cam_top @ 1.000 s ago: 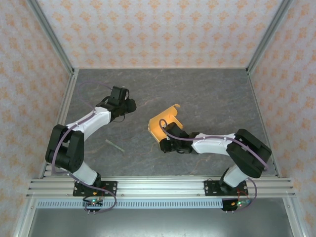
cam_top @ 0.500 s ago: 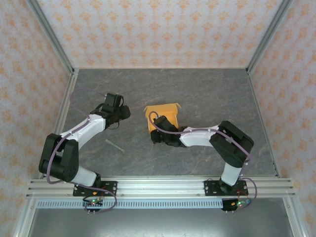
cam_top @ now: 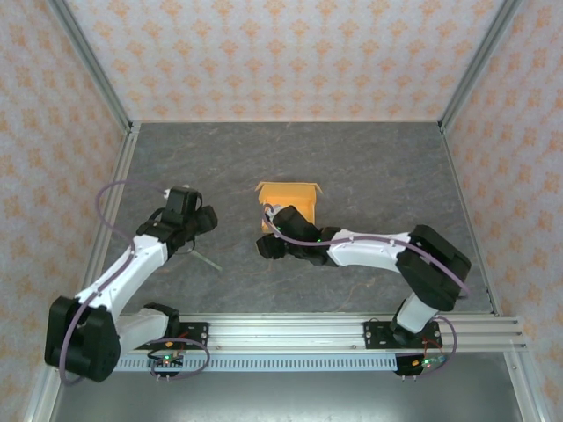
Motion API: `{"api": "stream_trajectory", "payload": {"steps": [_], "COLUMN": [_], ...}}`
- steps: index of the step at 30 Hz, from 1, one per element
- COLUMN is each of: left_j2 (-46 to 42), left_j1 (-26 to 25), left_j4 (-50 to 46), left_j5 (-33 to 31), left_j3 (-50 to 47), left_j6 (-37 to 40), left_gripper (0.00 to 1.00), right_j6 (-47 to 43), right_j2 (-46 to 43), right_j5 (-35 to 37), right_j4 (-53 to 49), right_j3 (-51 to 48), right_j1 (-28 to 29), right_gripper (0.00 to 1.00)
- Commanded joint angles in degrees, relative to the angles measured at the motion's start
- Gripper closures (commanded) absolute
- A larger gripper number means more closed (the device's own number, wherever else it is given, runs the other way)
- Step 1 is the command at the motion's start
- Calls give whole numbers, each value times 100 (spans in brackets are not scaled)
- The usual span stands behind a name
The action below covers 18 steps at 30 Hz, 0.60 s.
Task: Fold the paper box
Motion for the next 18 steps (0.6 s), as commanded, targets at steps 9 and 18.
{"api": "stream_trajectory", "payload": {"steps": [9, 18], "left_j2": [-588, 659], "left_j1": [-10, -27], "left_j4": [-1499, -1035], "left_j5": [-364, 190], "left_j3": [-739, -569], "left_j6": [-1152, -1118], "left_gripper": [33, 35], "right_j6": [-746, -777], "right_j2": [-520, -622], "right_j5": [28, -18], "right_j4": [-249, -26], "right_j3": [-91, -312], "right_j1": [-9, -9], "right_gripper": [52, 47]}}
